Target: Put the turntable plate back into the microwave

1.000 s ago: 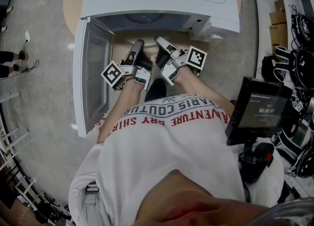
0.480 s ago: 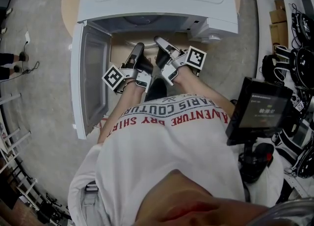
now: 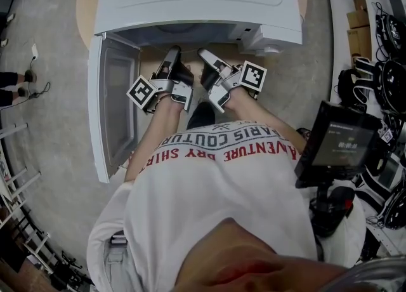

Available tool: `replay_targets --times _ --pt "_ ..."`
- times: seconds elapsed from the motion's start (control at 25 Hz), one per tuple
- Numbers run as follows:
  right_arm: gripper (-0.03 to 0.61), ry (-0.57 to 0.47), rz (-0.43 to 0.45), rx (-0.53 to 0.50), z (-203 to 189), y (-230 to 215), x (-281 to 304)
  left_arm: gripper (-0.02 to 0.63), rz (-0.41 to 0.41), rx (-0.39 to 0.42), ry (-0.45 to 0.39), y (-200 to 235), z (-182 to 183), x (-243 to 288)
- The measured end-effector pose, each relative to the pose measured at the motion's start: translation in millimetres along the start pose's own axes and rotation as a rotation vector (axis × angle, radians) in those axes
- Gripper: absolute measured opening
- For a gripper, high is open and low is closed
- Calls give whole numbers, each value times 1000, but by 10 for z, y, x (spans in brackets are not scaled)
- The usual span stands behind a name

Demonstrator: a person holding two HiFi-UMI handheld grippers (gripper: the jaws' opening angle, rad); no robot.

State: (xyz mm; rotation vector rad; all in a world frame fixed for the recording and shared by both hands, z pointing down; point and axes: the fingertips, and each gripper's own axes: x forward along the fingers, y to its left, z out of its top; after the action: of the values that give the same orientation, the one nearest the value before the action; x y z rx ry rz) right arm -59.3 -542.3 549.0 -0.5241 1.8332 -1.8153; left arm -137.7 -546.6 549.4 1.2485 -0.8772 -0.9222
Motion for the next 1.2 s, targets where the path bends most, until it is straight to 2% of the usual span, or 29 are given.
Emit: replay_targets --times 0.64,0.84,1.12,1.2 --pt "54 -38 8 -4 153 -32 -134 37 45 26 -31 180 312 371" --pt "54 -41 11 -7 170 -24 -118 34 98 62 -34 246 342 366" --pt "54 -43 5 -14 153 -25 -79 34 234 109 -48 274 356 373" --pt "54 -45 3 -16 156 -28 -80 57 262 130 -37 252 342 390"
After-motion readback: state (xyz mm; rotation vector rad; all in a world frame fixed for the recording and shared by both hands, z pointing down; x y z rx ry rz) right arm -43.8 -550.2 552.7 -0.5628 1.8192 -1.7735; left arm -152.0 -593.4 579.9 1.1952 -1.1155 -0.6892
